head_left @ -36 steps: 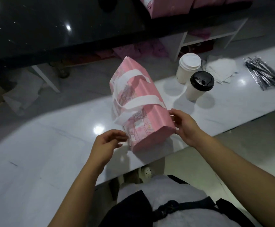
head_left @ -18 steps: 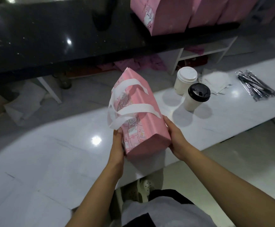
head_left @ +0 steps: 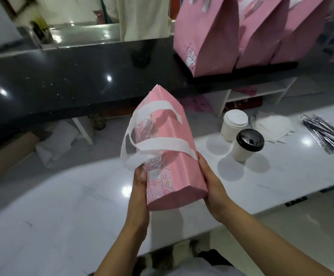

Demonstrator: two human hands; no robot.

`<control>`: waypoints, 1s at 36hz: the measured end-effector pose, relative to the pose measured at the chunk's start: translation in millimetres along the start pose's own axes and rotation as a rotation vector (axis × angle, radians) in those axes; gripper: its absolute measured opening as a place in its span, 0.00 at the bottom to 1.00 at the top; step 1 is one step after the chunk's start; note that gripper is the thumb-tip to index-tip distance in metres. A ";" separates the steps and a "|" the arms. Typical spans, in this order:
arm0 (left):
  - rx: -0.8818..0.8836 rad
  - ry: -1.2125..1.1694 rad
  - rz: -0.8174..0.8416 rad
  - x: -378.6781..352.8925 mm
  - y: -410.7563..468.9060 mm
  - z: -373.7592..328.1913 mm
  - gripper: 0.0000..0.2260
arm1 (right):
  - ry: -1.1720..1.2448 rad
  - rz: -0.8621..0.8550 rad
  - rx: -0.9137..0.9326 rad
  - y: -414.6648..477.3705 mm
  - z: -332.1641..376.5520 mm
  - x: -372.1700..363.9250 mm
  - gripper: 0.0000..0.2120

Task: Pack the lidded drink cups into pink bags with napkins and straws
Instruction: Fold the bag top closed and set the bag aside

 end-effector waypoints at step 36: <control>-0.549 0.259 0.085 -69.8 142.4 -168.1 0.41 | -0.257 0.108 0.571 106.6 211.5 13.4 0.37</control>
Point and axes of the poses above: each hand's wrist, its own y-axis towards the middle knuckle, its own x-axis out of the back of the hand, z = x × y, the point moved 10 cm from there along y, towards the middle knuckle, and after that the axes turned 9 degrees about -x, right-handed, at the moved point
